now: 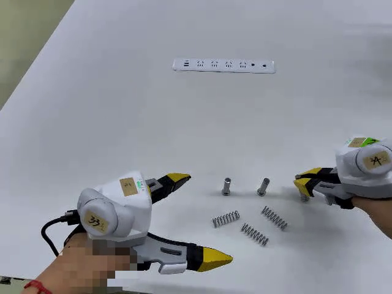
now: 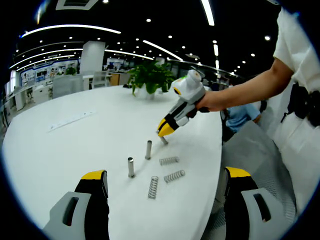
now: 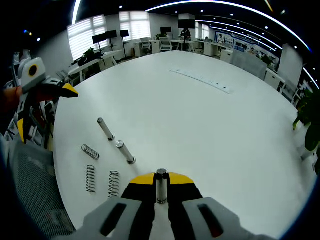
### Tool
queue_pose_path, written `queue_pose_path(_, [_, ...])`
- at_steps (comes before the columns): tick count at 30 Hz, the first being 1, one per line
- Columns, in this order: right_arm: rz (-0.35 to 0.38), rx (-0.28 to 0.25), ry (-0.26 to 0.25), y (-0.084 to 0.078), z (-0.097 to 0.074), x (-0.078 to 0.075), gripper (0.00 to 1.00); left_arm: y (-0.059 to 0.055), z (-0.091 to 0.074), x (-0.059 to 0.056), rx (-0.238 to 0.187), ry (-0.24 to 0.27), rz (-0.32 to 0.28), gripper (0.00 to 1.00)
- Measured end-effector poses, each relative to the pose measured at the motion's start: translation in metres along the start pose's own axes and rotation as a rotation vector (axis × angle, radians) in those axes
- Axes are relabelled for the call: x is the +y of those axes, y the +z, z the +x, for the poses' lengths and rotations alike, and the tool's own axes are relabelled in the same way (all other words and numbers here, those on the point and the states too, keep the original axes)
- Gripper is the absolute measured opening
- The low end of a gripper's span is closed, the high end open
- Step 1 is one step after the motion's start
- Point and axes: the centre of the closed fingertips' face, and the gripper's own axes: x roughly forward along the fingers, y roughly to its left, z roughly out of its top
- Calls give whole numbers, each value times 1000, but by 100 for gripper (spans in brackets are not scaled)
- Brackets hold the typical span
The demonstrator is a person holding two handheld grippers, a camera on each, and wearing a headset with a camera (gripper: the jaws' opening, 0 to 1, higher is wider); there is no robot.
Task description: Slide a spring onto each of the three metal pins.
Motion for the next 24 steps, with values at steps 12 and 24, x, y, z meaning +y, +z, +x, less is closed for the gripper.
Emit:
queue_pose_path(12, [-3,-51,-11,-4,-10,-3,9,0,3,-3,2,-10,4,98])
queue_pose_path(24, [2,-52,-9,-7,-6,-4,9,0,4,-3,3,-14,2,98])
